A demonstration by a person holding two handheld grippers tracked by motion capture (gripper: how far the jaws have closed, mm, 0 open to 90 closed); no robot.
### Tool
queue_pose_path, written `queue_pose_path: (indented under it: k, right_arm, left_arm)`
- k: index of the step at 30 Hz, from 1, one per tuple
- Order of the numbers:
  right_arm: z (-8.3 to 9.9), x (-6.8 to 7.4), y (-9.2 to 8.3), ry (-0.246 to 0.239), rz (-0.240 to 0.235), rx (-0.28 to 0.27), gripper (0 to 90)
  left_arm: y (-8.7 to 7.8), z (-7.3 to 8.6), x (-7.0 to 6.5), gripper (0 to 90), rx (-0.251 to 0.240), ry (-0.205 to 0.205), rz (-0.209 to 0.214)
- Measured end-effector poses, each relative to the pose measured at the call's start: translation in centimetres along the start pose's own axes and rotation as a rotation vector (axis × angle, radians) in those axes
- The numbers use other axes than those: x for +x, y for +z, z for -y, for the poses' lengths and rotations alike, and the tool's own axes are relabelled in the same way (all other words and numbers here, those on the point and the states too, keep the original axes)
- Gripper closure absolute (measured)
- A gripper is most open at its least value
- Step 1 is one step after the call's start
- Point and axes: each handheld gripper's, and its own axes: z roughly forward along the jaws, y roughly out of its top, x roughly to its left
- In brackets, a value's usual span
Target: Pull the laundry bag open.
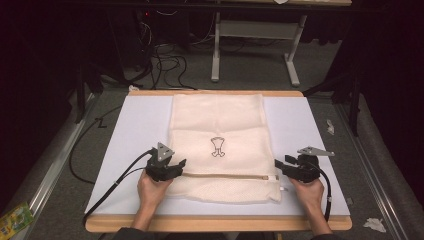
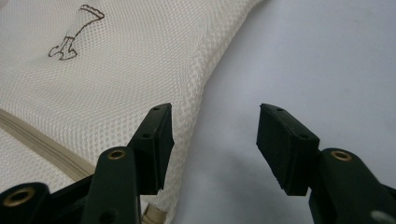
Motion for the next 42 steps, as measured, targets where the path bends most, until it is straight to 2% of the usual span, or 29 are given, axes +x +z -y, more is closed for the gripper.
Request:
queue_pose_path:
  k: [3, 6, 13, 17, 20, 22, 23, 27, 29, 30, 31, 32, 33, 37, 38, 39, 42]
  right_arm:
    - [0.4, 0.2, -0.1, 0.002, -0.011, -0.007, 45.4]
    - [0.8, 0.8, 0.0, -0.015, -0.024, 0.004, 44.9]
    - [1.3, 1.5, 0.5, -0.013, -0.040, 0.024, 44.0]
    - [1.4, 1.8, 1.0, -0.025, -0.035, 0.041, 44.1]
    - [1.3, 2.0, 1.1, -0.036, -0.026, 0.026, 45.4]
    - [1.2, 2.3, 1.5, -0.055, -0.019, 0.051, 45.8]
    - [1.2, 2.3, 1.5, -0.055, -0.019, 0.051, 45.8]
    - [1.1, 2.7, 1.6, -0.077, -0.015, 0.061, 45.5]
    - [1.2, 3.1, 1.7, -0.086, -0.011, 0.065, 48.2]
    - [1.3, 3.5, 1.7, -0.120, 0.009, 0.070, 52.0]
    - [1.3, 3.5, 1.7, -0.120, 0.009, 0.070, 52.0]
    - [1.3, 4.1, 1.7, -0.171, 0.034, 0.079, 58.8]
    - [1.3, 4.1, 1.7, -0.171, 0.034, 0.079, 58.8]
    - [1.4, 4.2, 1.7, -0.196, 0.008, 0.082, 70.4]
    - [1.4, 4.1, 1.7, -0.202, 0.000, 0.082, 75.8]
    - [1.4, 4.1, 1.7, -0.202, 0.000, 0.082, 75.8]
    - [1.3, 3.9, 1.6, -0.216, -0.016, 0.081, 84.0]
  left_arm:
    - [-0.1, 0.0, -0.4, 39.2, -0.014, -0.016, 0.020]
    - [0.2, -0.2, -1.5, 39.1, -0.003, 0.018, 0.032]
    - [0.8, -0.5, -3.2, 38.8, -0.005, 0.042, 0.065]
    - [0.8, -0.9, -3.8, 38.6, -0.018, 0.032, 0.095]
    - [0.7, -1.4, -4.3, 38.5, -0.019, 0.051, 0.097]
    - [0.7, -1.6, -4.5, 38.5, -0.026, 0.051, 0.112]
    - [0.7, -1.7, -4.6, 38.5, -0.030, 0.043, 0.121]
    - [1.0, -2.2, -5.3, 38.5, -0.036, 0.056, 0.139]
    - [1.6, -2.7, -5.8, 38.7, -0.025, 0.064, 0.157]
    - [2.0, -3.2, -6.3, 38.9, -0.021, 0.072, 0.166]
    - [2.0, -3.2, -6.3, 38.9, -0.021, 0.072, 0.166]
    - [2.3, -3.5, -6.7, 39.0, -0.020, 0.074, 0.180]
    - [2.5, -3.8, -7.1, 39.0, -0.018, 0.078, 0.185]
    - [3.4, -4.7, -8.6, 39.1, -0.010, 0.089, 0.215]
    - [3.6, -4.9, -9.0, 39.3, -0.006, 0.097, 0.221]
    - [3.8, -5.0, -9.3, 39.3, -0.003, 0.105, 0.228]
    - [4.2, -5.4, -10.0, 40.1, 0.004, 0.121, 0.238]
